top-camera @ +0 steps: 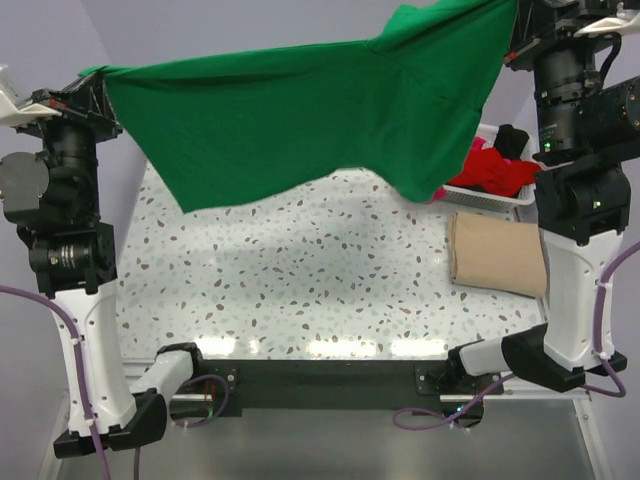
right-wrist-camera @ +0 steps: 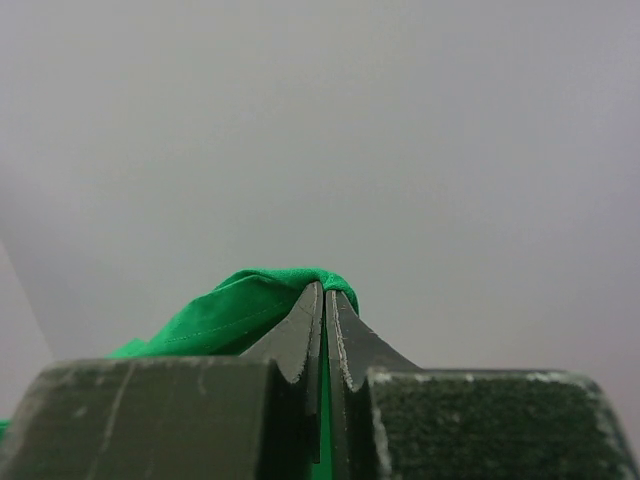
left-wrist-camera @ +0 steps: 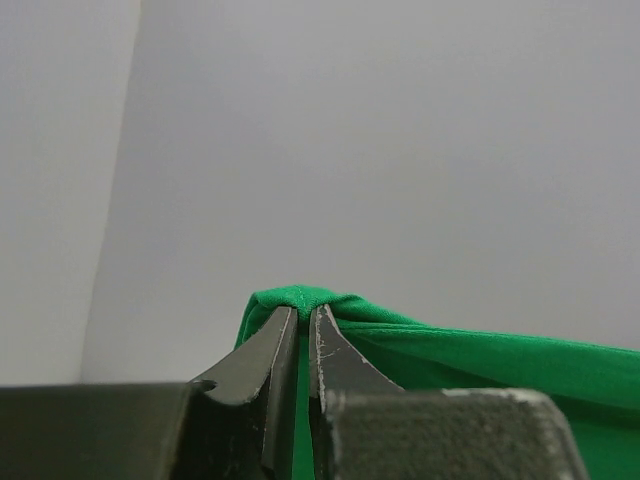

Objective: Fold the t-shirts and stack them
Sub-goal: Flatten the tshirt out

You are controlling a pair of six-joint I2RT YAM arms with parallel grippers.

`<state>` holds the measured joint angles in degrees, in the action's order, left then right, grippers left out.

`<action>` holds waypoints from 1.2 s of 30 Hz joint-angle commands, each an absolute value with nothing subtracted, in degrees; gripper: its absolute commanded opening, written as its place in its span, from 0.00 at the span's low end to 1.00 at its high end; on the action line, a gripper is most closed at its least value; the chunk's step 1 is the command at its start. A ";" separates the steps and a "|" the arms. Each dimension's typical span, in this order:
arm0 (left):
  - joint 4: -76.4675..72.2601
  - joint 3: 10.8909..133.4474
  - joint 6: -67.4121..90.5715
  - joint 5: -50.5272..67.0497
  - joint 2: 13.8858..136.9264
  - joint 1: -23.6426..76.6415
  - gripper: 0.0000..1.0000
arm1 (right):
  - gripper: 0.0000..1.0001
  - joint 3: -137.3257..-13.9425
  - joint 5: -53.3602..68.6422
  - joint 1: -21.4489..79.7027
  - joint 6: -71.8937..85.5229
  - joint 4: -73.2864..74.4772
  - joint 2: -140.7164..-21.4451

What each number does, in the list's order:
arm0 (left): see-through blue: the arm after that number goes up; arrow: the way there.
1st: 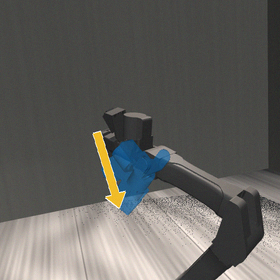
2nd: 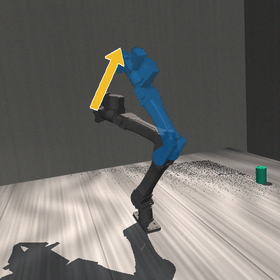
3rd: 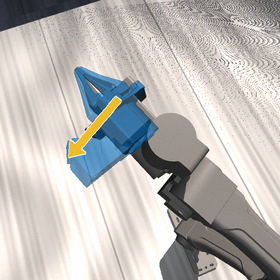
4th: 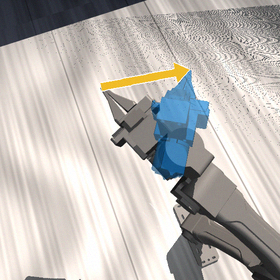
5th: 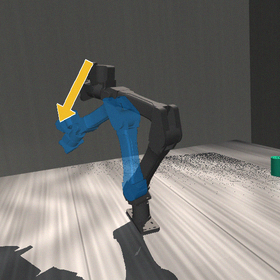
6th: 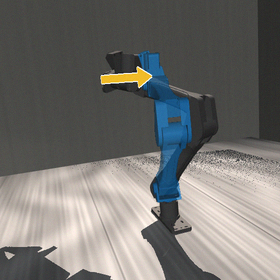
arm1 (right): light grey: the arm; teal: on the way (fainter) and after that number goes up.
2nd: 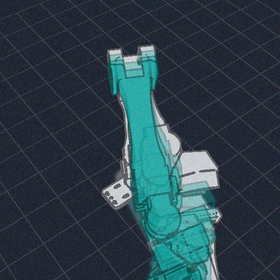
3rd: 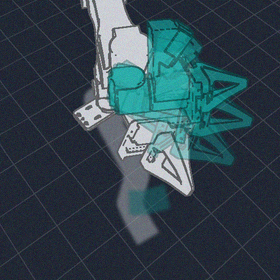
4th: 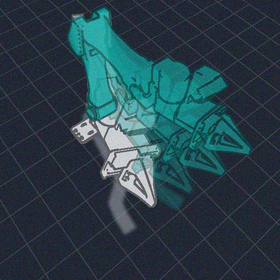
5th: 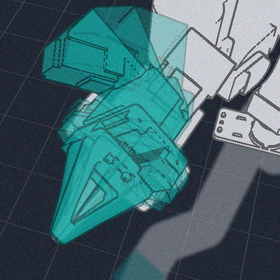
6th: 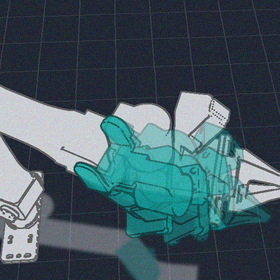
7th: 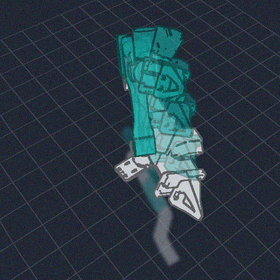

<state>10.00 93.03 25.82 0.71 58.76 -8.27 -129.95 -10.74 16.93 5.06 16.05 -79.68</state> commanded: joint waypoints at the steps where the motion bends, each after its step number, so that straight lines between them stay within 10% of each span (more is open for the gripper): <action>1: 8.61 91.68 23.56 -5.01 58.62 -8.79 0.00 | 0.00 -131.40 -10.46 16.79 3.16 11.26 -81.12; 18: -4.66 82.58 20.13 -1.59 97.35 -10.02 0.00 | 0.00 -139.99 -7.21 16.79 6.50 12.22 -122.40; 20: -4.22 86.46 19.25 1.74 106.46 -10.02 0.25 | 0.00 -145.51 -7.12 16.79 7.38 12.30 -131.54; 23: -0.11 95.17 20.12 3.86 114.93 -9.93 0.61 | 0.46 -150.28 -6.59 16.79 8.96 14.06 -140.43; 25: 3.07 98.34 20.91 5.79 116.27 -9.93 0.67 | 0.76 -147.94 -5.28 16.79 9.93 13.19 -140.54; 36: 11.87 80.28 23.64 16.78 105.83 -9.93 0.72 | 0.94 -117.88 1.40 21.18 10.63 15.11 -122.19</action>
